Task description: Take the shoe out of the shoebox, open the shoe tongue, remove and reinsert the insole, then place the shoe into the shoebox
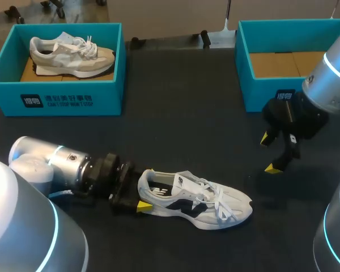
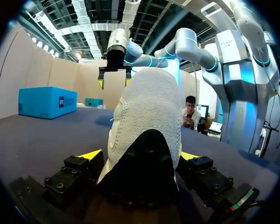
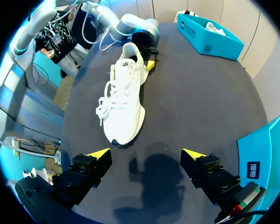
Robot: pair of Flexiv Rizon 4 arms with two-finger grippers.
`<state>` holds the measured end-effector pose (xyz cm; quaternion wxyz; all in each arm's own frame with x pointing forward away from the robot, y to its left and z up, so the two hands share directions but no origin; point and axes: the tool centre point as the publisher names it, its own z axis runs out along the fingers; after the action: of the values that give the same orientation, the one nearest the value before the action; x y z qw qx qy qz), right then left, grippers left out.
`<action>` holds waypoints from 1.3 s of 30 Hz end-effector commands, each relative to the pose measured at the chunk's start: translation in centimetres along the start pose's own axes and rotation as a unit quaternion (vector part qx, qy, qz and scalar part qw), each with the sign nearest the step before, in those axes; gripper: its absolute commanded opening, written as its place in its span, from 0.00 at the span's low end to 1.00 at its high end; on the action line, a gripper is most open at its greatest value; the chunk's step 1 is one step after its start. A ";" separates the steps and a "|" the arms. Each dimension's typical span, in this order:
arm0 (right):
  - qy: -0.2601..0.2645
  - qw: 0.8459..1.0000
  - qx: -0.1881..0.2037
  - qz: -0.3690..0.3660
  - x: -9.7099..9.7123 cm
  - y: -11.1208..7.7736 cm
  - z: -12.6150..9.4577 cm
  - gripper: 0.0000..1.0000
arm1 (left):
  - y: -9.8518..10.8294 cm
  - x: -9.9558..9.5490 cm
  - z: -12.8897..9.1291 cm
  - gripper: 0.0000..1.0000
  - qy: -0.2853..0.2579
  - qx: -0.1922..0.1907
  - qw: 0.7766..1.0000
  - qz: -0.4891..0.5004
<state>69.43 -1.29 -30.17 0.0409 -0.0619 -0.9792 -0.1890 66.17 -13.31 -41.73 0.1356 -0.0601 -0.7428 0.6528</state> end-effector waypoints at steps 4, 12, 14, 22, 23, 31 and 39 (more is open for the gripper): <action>-0.001 1.000 0.002 0.001 0.1 0.0 0.0 1.00 | 0.1 0.1 0.8 1.00 -0.004 -0.003 1.000 0.001; -0.001 1.000 0.002 0.001 0.1 0.0 0.0 1.00 | 0.3 -0.1 1.4 1.00 -0.004 -0.006 1.000 -0.003; -0.001 1.000 0.002 0.001 0.1 0.0 0.0 1.00 | 0.4 0.0 1.6 1.00 -0.003 -0.006 1.000 -0.004; -0.001 1.000 0.002 0.001 0.1 0.0 0.0 1.00 | 0.5 -0.2 2.1 1.00 0.003 -0.008 1.000 -0.004; -0.001 1.000 0.002 0.001 0.1 0.0 0.0 1.00 | 0.5 -0.2 2.1 1.00 0.003 -0.008 1.000 -0.004; -0.001 1.000 0.002 0.001 0.1 0.0 0.0 1.00 | 0.5 -0.3 3.0 1.00 0.012 -0.011 1.000 -0.002; -0.001 1.000 0.002 0.001 0.1 0.0 0.0 1.00 | 0.5 -0.2 2.7 0.00 0.007 -0.012 1.000 0.004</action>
<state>69.43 -1.29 -30.17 0.0409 -0.0619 -0.9792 -0.1890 65.62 -15.84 -42.41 0.1417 -0.0711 -0.7483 0.6441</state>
